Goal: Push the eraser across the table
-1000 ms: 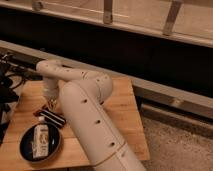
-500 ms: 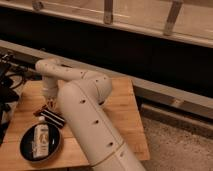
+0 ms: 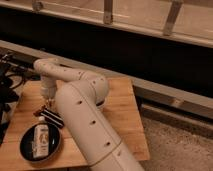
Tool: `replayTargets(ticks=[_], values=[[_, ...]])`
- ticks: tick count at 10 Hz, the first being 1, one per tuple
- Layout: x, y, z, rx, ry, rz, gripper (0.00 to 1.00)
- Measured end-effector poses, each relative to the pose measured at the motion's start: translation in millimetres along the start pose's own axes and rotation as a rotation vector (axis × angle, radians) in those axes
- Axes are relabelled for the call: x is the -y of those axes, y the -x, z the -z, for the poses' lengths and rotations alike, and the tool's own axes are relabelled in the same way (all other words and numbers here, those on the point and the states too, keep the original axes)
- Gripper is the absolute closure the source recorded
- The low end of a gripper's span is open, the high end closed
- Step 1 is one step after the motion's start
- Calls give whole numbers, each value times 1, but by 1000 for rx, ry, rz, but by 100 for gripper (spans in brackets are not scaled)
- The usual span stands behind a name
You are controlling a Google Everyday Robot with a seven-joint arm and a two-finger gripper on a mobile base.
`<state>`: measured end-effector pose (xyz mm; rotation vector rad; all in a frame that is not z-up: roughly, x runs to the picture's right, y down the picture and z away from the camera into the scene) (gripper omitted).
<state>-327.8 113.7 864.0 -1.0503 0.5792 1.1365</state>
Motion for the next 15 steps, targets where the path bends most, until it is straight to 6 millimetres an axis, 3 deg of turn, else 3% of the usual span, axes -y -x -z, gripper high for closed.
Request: replayTargets(ticks=[6,13,15], values=[[29,8,-10,61,-42,-68,100],[33,-44,-37,-50,-64,-83,100],[30,-43,-34,-34,-64,-80,100]])
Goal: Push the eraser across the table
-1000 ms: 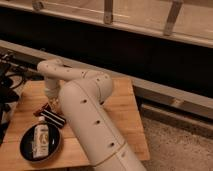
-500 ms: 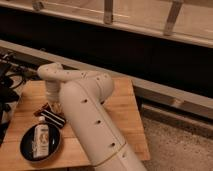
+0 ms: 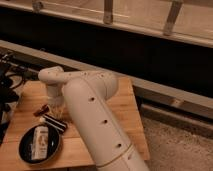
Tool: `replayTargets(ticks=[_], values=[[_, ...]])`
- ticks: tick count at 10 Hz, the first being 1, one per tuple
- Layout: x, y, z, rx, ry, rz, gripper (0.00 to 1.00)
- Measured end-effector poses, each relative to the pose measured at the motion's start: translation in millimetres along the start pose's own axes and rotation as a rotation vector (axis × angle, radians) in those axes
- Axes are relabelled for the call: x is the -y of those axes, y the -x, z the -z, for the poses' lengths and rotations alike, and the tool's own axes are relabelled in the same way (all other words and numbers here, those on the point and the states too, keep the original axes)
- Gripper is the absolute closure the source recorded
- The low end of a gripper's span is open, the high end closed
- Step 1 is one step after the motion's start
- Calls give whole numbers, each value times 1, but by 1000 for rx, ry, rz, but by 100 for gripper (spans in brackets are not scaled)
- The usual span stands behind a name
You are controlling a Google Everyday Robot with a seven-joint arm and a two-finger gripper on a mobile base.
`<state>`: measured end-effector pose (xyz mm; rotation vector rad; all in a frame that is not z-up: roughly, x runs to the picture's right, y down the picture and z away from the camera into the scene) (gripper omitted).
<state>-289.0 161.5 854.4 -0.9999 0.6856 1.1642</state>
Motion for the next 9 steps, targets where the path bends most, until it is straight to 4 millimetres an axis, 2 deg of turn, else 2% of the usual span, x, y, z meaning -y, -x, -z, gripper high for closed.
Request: replayTargets(ticks=[2,9], values=[[-4,7,4,6,-5,7,100],[-4,11,15,27,-9,15,100]])
